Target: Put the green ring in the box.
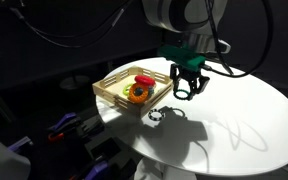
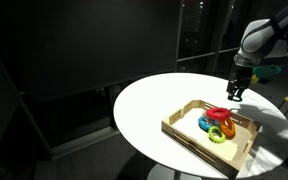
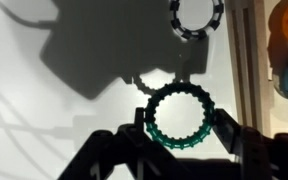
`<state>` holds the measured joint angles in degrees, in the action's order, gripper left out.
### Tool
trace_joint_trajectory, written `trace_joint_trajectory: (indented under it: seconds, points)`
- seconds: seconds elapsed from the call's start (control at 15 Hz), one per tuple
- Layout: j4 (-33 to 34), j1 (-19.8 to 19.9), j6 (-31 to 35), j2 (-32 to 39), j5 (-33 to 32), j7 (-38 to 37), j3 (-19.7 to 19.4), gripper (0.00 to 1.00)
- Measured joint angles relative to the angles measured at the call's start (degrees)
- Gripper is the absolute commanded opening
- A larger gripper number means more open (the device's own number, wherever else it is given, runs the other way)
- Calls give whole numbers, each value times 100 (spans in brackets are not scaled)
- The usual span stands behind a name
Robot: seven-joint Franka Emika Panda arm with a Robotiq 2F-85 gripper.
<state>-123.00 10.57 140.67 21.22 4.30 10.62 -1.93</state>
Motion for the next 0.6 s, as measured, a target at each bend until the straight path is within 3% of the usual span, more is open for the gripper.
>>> trace_joint_trajectory:
  seconds: [0.6]
  points:
    - [-483, -87, -598, -1020, 688, 1116, 251, 45]
